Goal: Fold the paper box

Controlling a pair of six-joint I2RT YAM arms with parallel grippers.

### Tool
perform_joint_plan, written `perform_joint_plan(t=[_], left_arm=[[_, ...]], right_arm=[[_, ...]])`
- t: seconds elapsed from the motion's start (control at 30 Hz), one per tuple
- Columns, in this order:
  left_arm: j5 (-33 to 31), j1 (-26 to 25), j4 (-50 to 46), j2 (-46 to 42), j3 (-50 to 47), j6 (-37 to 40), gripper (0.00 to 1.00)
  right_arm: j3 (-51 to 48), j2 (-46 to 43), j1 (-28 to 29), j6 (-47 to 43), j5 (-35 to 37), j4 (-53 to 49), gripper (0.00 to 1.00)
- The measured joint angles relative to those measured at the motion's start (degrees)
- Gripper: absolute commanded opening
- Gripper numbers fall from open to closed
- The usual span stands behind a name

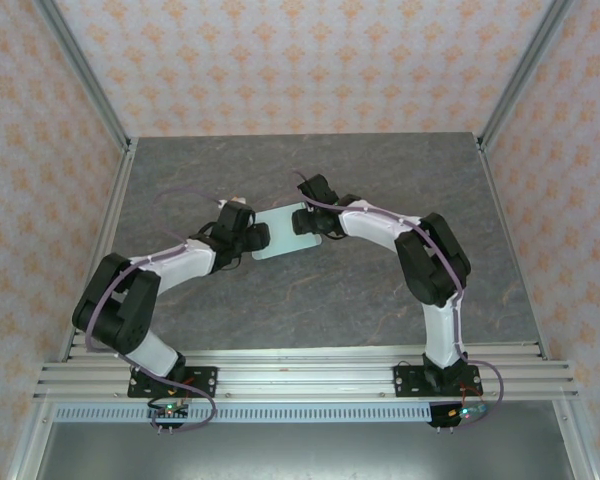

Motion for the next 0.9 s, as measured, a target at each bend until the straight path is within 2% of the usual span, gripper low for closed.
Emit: perform_joint_plan(t=[0.13,0.23,0.4,0.67,0.77,0.9], left_arm=[[0.76,0.59,-1.51,0.17,4.59,2.43,0.73],[2.8,1.57,-4.07,3.21,11.08,5.49,0.73],[7.15,3.15,-9.4,12.94,23.61,11.3,0.73],[14.36,5.66,-20.41,28.06,40.61,17.4,0.73],[18.05,6.19,-23.28,30.45,42.73,18.16,0.71],[23.98,6.27,-24.02,30.01,40.72,17.66,0.7]], right_arm=[[-0.87,-2.95,0.0,-0.59,-0.42,-1.27,0.66],[-5.51,-8.94,0.0,-0.5,-1.07,-0.7,0.66],[-15.23,-18.1,0.0,0.44,-1.46,-0.13,0.66],[-21.81,-21.44,0.0,1.18,-1.44,-0.46,0.66],[-21.92,-22.23,0.0,1.16,-1.38,-0.48,0.66],[-21.92,-23.45,0.0,1.16,-1.22,-0.5,0.66]])
